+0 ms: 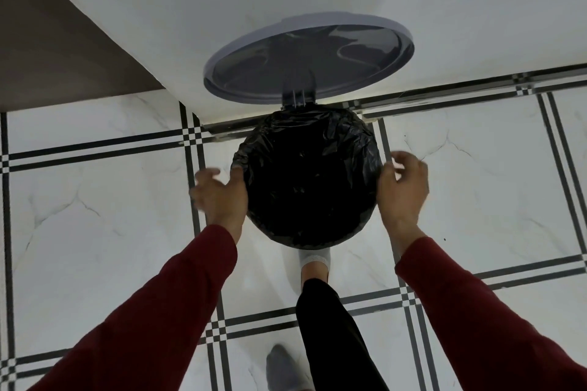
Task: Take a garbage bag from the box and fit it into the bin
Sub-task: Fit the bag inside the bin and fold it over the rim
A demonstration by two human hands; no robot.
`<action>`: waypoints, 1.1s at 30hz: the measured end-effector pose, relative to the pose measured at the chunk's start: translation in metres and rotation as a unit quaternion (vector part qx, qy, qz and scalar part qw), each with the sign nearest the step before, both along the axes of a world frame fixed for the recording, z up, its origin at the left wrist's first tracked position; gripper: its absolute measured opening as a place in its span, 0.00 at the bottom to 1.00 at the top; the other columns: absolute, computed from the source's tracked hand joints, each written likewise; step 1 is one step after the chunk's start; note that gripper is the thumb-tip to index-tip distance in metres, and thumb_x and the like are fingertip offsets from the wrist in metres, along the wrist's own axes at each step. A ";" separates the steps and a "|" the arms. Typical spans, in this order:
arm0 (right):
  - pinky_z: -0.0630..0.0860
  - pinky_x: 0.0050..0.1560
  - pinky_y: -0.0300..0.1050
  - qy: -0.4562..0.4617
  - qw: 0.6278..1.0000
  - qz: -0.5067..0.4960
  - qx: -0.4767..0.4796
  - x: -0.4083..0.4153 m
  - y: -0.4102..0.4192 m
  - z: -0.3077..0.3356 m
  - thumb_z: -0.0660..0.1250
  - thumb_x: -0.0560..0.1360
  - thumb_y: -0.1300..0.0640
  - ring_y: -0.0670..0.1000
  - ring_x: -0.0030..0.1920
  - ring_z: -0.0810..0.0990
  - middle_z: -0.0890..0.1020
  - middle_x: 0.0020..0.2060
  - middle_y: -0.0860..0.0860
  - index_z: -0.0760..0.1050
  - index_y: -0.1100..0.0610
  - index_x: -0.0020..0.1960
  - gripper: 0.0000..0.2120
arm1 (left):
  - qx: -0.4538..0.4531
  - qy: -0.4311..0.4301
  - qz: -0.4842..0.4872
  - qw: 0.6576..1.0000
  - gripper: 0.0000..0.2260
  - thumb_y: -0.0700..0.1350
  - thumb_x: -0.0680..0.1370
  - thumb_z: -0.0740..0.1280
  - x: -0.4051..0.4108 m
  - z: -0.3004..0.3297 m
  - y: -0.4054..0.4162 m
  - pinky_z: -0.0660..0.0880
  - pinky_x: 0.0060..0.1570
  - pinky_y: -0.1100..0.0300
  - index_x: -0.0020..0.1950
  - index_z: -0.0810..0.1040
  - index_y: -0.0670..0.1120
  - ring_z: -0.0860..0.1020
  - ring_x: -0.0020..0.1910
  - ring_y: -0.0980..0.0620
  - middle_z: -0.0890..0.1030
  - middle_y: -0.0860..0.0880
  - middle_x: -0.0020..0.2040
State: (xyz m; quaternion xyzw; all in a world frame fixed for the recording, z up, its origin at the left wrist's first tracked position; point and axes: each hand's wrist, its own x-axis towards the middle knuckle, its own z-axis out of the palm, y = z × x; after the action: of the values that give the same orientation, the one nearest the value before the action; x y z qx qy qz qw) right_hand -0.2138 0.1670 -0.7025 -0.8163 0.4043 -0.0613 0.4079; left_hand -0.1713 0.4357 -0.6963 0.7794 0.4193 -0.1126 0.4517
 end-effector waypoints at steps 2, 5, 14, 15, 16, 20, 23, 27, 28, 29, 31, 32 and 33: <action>0.71 0.61 0.42 -0.080 0.976 0.171 -0.105 0.012 0.008 0.001 0.64 0.78 0.59 0.51 0.62 0.76 0.76 0.62 0.51 0.79 0.52 0.62 0.13 | 0.073 -0.106 -0.174 0.976 0.12 0.52 0.78 0.69 0.008 0.000 -0.004 0.66 0.61 0.56 0.61 0.76 0.53 0.65 0.65 0.48 0.69 0.45 0.65; 0.72 0.68 0.52 -0.098 0.897 0.375 -0.212 0.043 0.016 -0.003 0.66 0.78 0.60 0.56 0.67 0.74 0.77 0.68 0.54 0.79 0.56 0.67 0.18 | 0.128 -0.184 -0.386 0.895 0.12 0.47 0.80 0.68 0.031 -0.002 -0.009 0.70 0.64 0.54 0.64 0.79 0.52 0.66 0.69 0.44 0.70 0.45 0.68; 0.73 0.68 0.53 0.132 0.876 0.458 -0.070 0.120 0.007 -0.024 0.62 0.82 0.49 0.60 0.69 0.75 0.76 0.71 0.55 0.67 0.51 0.78 0.25 | 0.159 -0.106 -0.582 0.790 0.21 0.47 0.86 0.59 0.102 -0.016 -0.024 0.72 0.67 0.47 0.79 0.69 0.47 0.73 0.67 0.39 0.74 0.42 0.70; 0.72 0.67 0.48 0.143 0.894 0.424 -0.015 0.125 0.004 -0.026 0.62 0.83 0.48 0.58 0.68 0.77 0.79 0.69 0.55 0.71 0.51 0.76 0.22 | 0.128 -0.089 -0.566 0.809 0.20 0.48 0.86 0.59 0.105 -0.018 -0.023 0.71 0.69 0.49 0.79 0.70 0.47 0.74 0.68 0.41 0.76 0.42 0.70; 0.72 0.63 0.44 0.155 0.909 0.385 0.038 0.128 0.001 -0.028 0.62 0.83 0.46 0.56 0.65 0.79 0.82 0.64 0.53 0.75 0.50 0.72 0.19 | 0.099 -0.075 -0.547 0.828 0.20 0.48 0.86 0.59 0.108 -0.019 -0.023 0.70 0.70 0.50 0.78 0.71 0.47 0.74 0.69 0.42 0.77 0.42 0.70; 0.71 0.52 0.37 0.149 0.932 0.299 0.138 0.136 -0.010 -0.028 0.62 0.83 0.43 0.48 0.58 0.79 0.83 0.55 0.46 0.82 0.48 0.63 0.16 | 0.026 -0.061 -0.475 0.878 0.17 0.49 0.86 0.60 0.110 -0.024 -0.024 0.69 0.68 0.56 0.73 0.76 0.45 0.75 0.69 0.44 0.78 0.42 0.69; 0.74 0.63 0.53 0.076 0.954 0.282 -0.069 0.122 -0.017 -0.027 0.60 0.84 0.45 0.56 0.63 0.77 0.81 0.61 0.52 0.82 0.52 0.62 0.17 | 0.047 -0.101 -0.385 0.916 0.17 0.52 0.85 0.63 0.099 -0.028 -0.019 0.62 0.67 0.65 0.71 0.78 0.50 0.67 0.68 0.50 0.68 0.45 0.69; 0.68 0.70 0.49 -0.024 0.942 0.310 -0.128 0.090 -0.011 -0.027 0.60 0.84 0.51 0.55 0.70 0.73 0.77 0.70 0.53 0.75 0.55 0.71 0.18 | 0.057 -0.165 -0.287 0.942 0.15 0.51 0.84 0.63 0.067 -0.032 -0.014 0.59 0.65 0.72 0.70 0.78 0.53 0.65 0.65 0.55 0.67 0.53 0.62; 0.68 0.70 0.48 -0.002 0.930 0.353 -0.098 0.085 -0.009 -0.031 0.59 0.85 0.50 0.55 0.71 0.72 0.76 0.72 0.54 0.72 0.55 0.74 0.20 | 0.053 -0.153 -0.298 0.941 0.15 0.51 0.85 0.62 0.060 -0.035 -0.013 0.61 0.66 0.66 0.70 0.78 0.53 0.67 0.64 0.54 0.68 0.52 0.61; 0.69 0.70 0.48 0.025 0.921 0.384 -0.062 0.082 -0.008 -0.035 0.58 0.86 0.49 0.54 0.71 0.73 0.76 0.72 0.54 0.70 0.55 0.76 0.21 | 0.051 -0.133 -0.314 0.939 0.15 0.51 0.85 0.60 0.055 -0.039 -0.011 0.64 0.65 0.62 0.70 0.77 0.53 0.70 0.61 0.53 0.70 0.51 0.60; 0.75 0.63 0.49 0.052 0.930 0.364 0.010 0.082 -0.009 -0.040 0.56 0.86 0.46 0.53 0.64 0.79 0.82 0.63 0.52 0.74 0.53 0.70 0.18 | 0.051 -0.103 -0.332 0.936 0.15 0.51 0.87 0.56 0.048 -0.047 -0.010 0.65 0.60 0.60 0.69 0.76 0.52 0.72 0.56 0.53 0.74 0.49 0.56; 0.76 0.57 0.48 0.052 0.942 0.331 0.040 0.085 -0.010 -0.042 0.55 0.86 0.45 0.53 0.58 0.81 0.84 0.54 0.50 0.77 0.52 0.62 0.16 | 0.055 -0.098 -0.330 0.937 0.14 0.51 0.87 0.55 0.046 -0.050 -0.009 0.65 0.58 0.59 0.68 0.76 0.51 0.72 0.54 0.53 0.74 0.48 0.55; 0.75 0.53 0.47 0.050 0.949 0.305 0.059 0.088 -0.011 -0.045 0.55 0.86 0.43 0.51 0.52 0.82 0.84 0.47 0.47 0.78 0.51 0.53 0.17 | 0.060 -0.097 -0.327 0.938 0.14 0.51 0.87 0.55 0.045 -0.053 -0.010 0.66 0.57 0.59 0.67 0.76 0.49 0.72 0.54 0.52 0.74 0.48 0.55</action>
State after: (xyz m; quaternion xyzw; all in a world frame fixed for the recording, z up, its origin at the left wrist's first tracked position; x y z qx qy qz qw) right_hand -0.1263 0.1556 -0.7476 -0.8773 0.1590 0.1307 0.4336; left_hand -0.1262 0.4261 -0.7495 0.9063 0.1016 -0.1520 0.3810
